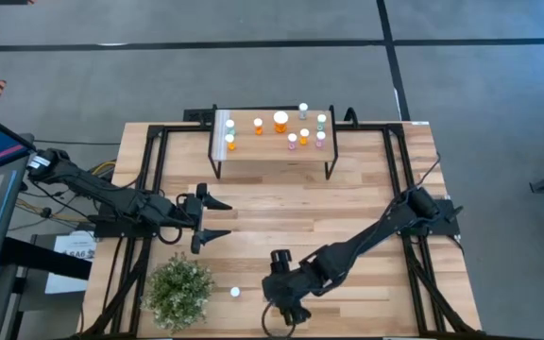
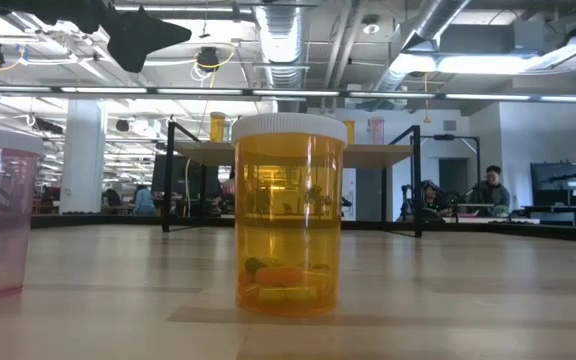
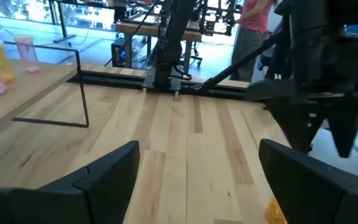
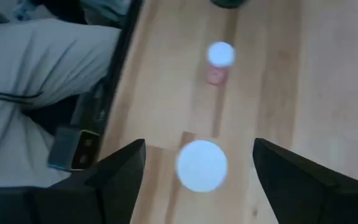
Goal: Pick and place medicine bottles onto shelf by color
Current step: Put the large orange bottle on the shelf
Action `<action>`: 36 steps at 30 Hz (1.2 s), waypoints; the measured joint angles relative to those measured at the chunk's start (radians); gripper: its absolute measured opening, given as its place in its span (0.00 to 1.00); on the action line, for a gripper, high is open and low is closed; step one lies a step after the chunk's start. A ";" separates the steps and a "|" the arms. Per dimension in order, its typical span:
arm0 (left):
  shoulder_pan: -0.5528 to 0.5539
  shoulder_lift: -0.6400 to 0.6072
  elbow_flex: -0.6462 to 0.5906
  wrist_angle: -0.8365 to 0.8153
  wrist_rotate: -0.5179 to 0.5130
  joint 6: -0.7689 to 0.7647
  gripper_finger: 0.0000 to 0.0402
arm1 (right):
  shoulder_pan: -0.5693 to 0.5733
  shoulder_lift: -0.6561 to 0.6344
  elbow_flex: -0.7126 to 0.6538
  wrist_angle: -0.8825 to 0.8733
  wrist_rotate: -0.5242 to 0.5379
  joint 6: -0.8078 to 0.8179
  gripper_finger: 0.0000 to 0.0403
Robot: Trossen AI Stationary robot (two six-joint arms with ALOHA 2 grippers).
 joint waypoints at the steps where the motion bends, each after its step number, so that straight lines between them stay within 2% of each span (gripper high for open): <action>1: 0.000 0.000 0.000 0.000 0.000 0.003 0.79 | 0.003 0.010 0.002 0.011 -0.002 -0.005 0.80; 10: 0.000 0.000 0.000 -0.003 0.000 0.005 0.79 | 0.008 0.106 0.000 0.037 -0.030 0.000 0.84; 26: 0.000 0.000 0.000 -0.003 -0.001 0.004 0.79 | -0.018 0.172 0.001 0.004 -0.031 0.029 0.91; 31: 0.000 0.000 0.000 -0.001 -0.001 0.003 0.79 | -0.024 0.193 0.001 -0.019 -0.046 0.028 0.88; 36: 0.000 0.000 0.000 0.000 -0.001 0.003 0.79 | -0.030 0.193 0.000 -0.026 -0.051 0.028 0.79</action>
